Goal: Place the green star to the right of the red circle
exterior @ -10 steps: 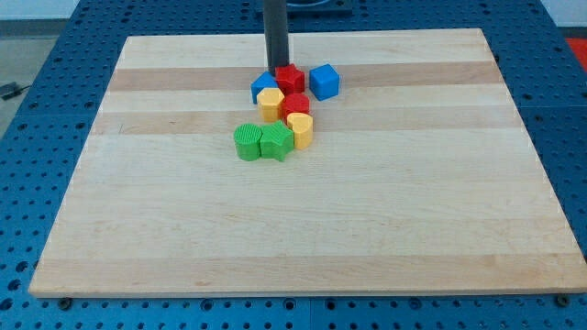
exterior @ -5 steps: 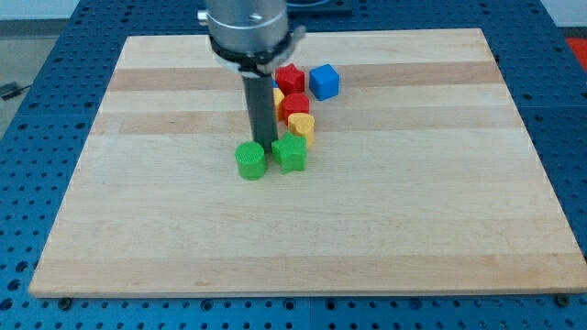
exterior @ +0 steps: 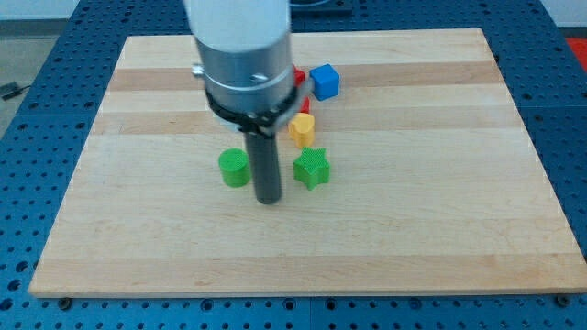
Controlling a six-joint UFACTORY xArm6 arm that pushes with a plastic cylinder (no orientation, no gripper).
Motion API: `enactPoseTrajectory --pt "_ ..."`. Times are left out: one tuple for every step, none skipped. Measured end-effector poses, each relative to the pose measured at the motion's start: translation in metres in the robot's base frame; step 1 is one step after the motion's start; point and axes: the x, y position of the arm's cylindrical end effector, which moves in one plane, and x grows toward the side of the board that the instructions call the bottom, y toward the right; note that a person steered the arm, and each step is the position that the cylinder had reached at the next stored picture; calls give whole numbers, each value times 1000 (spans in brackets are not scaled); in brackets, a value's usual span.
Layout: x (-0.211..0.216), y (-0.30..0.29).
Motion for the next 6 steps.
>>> enactPoseTrajectory --pt "-4 46" --pt "-10 36" --pt "22 20" --pt "26 3" --pt "-6 0" --pt "-37 0"
